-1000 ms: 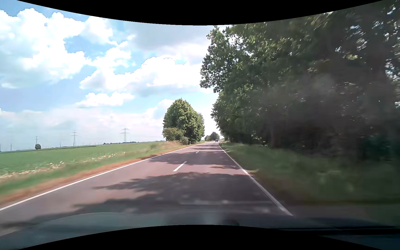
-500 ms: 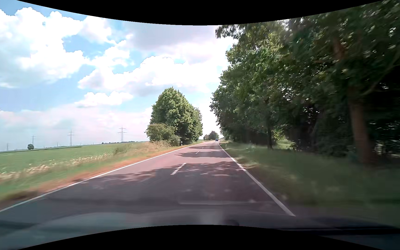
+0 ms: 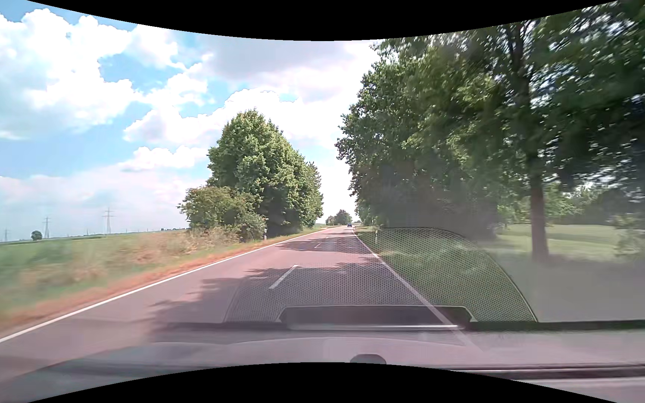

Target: Follow the waypoints while adhering to traffic rules and regulations

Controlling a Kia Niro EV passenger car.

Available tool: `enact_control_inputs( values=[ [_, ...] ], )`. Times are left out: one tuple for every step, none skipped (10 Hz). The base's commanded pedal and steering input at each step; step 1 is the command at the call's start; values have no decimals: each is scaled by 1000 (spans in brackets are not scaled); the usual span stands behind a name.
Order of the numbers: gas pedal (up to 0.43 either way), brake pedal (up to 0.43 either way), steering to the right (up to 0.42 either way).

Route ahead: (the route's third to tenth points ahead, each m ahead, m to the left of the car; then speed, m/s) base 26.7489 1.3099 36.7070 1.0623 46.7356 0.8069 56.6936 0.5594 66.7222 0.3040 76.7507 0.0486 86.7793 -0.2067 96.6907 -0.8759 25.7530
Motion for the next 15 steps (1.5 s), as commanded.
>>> enact_control_inputs(
  values=[
    [240, 0, 1],
    [240, 0, 1],
    [240, 0, 1],
    [240, 0, 1],
    [240, 0, 1],
    [240, 0, 1],
    [240, 0, 2],
    [240, 0, 3],
    [228, 0, 3],
    [228, 0, 3],
    [228, 0, 3],
    [228, 0, 3],
    [228, 0, 3],
    [228, 0, 3],
    [228, 0, 3]
  ],
)
